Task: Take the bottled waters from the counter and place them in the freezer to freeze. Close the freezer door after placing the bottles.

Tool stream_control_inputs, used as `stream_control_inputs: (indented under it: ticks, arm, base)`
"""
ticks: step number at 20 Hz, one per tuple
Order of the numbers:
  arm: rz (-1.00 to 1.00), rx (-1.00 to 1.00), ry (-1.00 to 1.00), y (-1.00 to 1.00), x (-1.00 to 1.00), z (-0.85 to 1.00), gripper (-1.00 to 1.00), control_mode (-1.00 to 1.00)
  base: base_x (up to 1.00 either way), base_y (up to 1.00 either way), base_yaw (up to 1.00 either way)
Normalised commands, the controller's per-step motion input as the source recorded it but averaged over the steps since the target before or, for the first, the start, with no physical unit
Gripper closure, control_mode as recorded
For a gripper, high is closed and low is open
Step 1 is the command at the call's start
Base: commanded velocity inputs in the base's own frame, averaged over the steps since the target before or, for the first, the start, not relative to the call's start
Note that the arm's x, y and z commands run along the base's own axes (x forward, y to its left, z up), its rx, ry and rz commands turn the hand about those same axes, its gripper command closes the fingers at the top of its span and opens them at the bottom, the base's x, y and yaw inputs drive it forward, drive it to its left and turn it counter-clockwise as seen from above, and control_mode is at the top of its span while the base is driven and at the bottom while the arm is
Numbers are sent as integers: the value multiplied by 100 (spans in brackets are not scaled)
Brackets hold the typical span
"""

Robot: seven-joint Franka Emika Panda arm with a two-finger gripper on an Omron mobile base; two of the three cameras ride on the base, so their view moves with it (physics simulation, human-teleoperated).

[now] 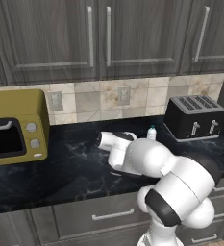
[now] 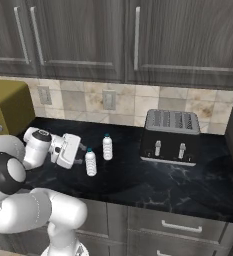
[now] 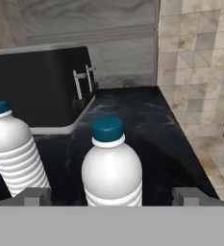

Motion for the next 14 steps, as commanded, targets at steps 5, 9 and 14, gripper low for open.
stream_control_inputs:
  ticks: [5, 9, 14]
  arm:
    - [-1, 0, 2, -22, 0, -3, -100, -100]
    - [-1, -3, 4, -13, 0, -9, -100, -100]
    - [-1, -4, 2, -5, 0, -8, -100, -100]
  base:
    - [0, 0, 0]
    - [0, 0, 0]
    - [0, 0, 0]
